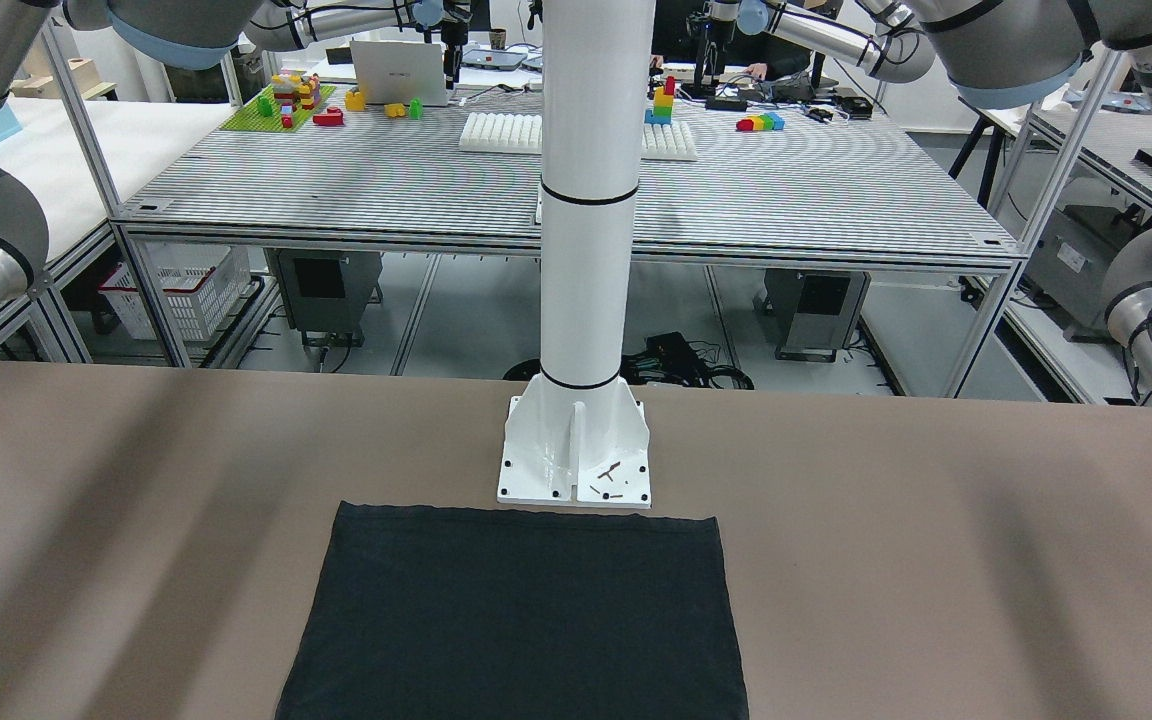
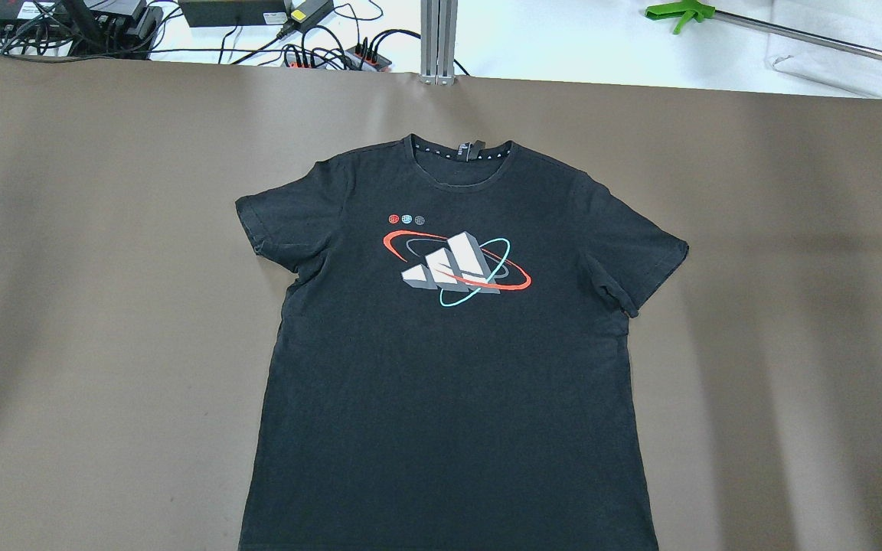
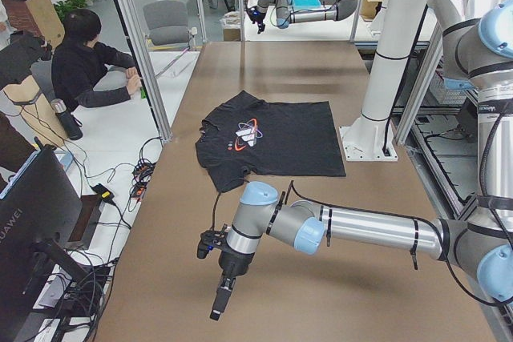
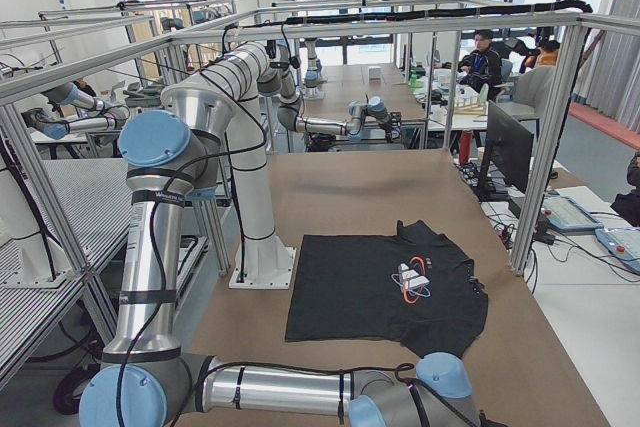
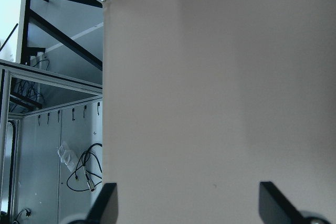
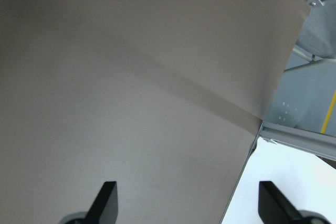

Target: Fold clothes

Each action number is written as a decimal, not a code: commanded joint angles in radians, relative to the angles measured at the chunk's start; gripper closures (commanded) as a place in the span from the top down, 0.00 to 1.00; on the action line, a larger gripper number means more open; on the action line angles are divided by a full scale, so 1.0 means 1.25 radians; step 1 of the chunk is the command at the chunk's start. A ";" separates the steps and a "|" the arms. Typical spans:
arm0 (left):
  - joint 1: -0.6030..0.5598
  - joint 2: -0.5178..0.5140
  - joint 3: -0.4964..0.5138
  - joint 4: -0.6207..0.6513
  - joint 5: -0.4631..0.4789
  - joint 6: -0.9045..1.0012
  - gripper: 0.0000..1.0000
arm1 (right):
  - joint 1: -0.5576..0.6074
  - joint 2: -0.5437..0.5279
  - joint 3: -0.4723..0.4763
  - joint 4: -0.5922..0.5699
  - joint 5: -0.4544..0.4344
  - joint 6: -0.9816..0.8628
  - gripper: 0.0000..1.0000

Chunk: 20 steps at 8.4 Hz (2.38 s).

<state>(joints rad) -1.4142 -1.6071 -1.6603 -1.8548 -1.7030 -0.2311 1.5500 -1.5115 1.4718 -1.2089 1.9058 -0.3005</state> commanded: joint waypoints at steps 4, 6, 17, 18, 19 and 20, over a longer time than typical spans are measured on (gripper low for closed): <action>0.005 0.003 0.013 0.004 0.020 0.001 0.94 | 0.002 0.030 -0.012 0.010 -0.021 0.006 0.94; 0.000 0.015 0.002 0.003 0.026 0.002 0.94 | 0.002 0.021 0.004 0.010 -0.004 0.006 0.94; 0.006 0.071 -0.040 -0.186 -0.067 0.001 0.94 | -0.001 -0.033 0.111 0.006 0.122 0.128 0.94; 0.007 0.071 -0.035 -0.202 -0.067 0.003 0.94 | -0.001 -0.030 0.112 0.007 0.123 0.128 0.94; 0.008 0.067 -0.028 -0.213 -0.067 0.003 0.94 | -0.002 -0.024 0.109 0.005 0.123 0.131 0.94; 0.010 0.057 -0.018 -0.217 -0.083 0.002 0.94 | -0.003 -0.019 0.105 0.005 0.136 0.132 0.94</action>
<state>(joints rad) -1.4048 -1.5223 -1.7012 -2.1048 -1.7838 -0.2285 1.5486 -1.5464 1.6086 -1.2017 2.0535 -0.1402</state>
